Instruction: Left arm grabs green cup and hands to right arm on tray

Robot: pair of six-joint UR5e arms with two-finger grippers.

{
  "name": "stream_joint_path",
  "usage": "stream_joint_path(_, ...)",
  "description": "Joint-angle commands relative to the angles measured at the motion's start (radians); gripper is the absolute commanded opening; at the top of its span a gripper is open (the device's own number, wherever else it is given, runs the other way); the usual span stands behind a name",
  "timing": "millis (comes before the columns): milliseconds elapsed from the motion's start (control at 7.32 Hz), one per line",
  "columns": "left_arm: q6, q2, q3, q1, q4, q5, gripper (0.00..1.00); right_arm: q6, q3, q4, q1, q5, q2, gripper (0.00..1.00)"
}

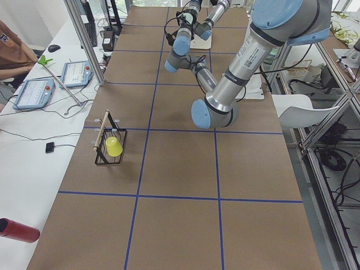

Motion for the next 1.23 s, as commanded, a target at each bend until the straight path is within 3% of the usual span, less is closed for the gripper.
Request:
stream_joint_path(0, 0.000, 0.003, 0.002, 0.005, 0.002, 0.001, 0.00, 0.000, 0.000, 0.011, -0.002, 0.000, -0.001, 0.65)
stream_joint_path(273, 0.001, 0.003, 0.002, 0.005, 0.002, 0.001, 0.00, 0.000, 0.000, 0.020, -0.002, 0.000, -0.001, 0.49)
stream_joint_path(410, 0.003, 0.006, 0.002, 0.005, 0.001, 0.001, 0.00, 0.000, -0.011, 0.051, -0.003, 0.000, -0.005, 0.35)
stream_joint_path(546, 0.014, 0.008, 0.003, 0.005, 0.001, 0.001, 0.63, 0.000, -0.018, 0.058, -0.003, 0.000, -0.005, 0.19)
stream_joint_path(683, 0.008, 0.008, -0.001, 0.003, 0.004, 0.002, 1.00, 0.000, -0.018, 0.062, -0.003, -0.002, -0.007, 0.00)
stream_joint_path(1093, 0.012, 0.015, -0.032, -0.009, 0.009, -0.001, 1.00, 0.000, -0.017, 0.065, -0.002, 0.000, -0.013, 0.00)
